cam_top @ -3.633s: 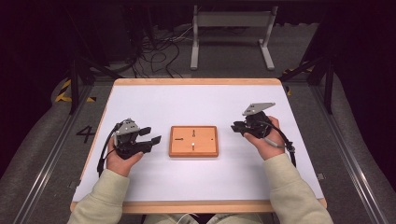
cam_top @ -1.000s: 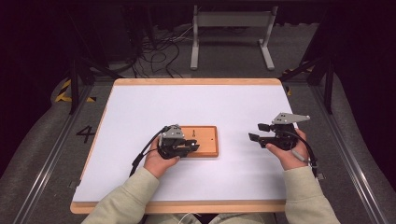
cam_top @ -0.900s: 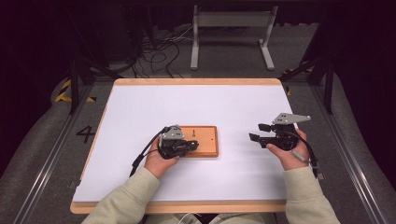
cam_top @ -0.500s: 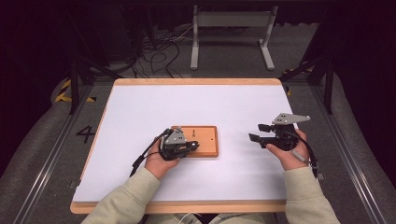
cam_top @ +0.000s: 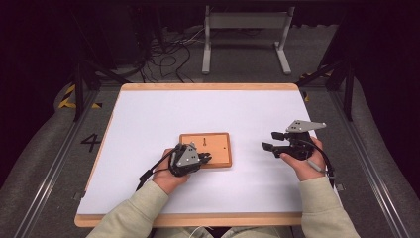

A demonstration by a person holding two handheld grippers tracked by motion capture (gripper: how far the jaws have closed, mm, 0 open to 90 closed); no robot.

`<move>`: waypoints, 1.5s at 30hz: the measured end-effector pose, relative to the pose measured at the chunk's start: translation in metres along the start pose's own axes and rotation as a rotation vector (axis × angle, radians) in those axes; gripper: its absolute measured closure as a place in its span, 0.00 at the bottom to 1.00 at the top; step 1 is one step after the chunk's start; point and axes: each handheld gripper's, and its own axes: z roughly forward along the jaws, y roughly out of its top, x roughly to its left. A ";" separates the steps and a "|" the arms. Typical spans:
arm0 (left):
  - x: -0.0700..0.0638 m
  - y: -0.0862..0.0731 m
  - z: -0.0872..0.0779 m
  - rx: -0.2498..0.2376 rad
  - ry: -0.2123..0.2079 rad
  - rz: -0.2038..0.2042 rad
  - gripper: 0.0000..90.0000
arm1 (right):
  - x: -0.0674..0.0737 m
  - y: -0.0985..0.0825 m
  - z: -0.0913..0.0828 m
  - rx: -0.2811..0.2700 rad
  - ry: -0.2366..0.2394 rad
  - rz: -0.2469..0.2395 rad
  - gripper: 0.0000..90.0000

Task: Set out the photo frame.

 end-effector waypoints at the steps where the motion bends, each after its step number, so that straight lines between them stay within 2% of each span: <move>1: -0.002 0.000 -0.001 0.007 0.007 0.025 0.93 | 0.001 0.000 0.000 0.000 -0.001 -0.002 0.46; 5: -0.009 0.001 -0.003 0.010 0.032 0.106 0.93 | 0.003 0.002 0.002 0.001 0.001 -0.016 0.46; 10: -0.012 0.000 -0.004 0.010 0.046 0.155 0.93 | 0.007 0.005 0.003 -0.005 0.004 -0.034 0.46; 15: -0.019 0.001 -0.005 0.016 0.072 0.240 0.93 | 0.009 0.008 0.004 -0.007 0.011 -0.038 0.46; 25: -0.031 0.001 -0.007 0.040 0.119 0.339 0.93 | 0.019 0.019 0.013 0.005 0.052 -0.032 0.38; 31: -0.036 0.001 -0.008 0.051 0.141 0.377 0.93 | 0.025 0.028 0.020 0.010 0.074 -0.033 0.35; 36: -0.039 0.000 -0.008 0.049 0.149 0.381 0.93 | 0.031 0.041 0.029 0.041 0.096 -0.050 0.31; 45: -0.042 0.000 -0.007 0.039 0.163 0.393 0.93 | 0.042 0.059 0.060 0.097 0.162 -0.062 0.26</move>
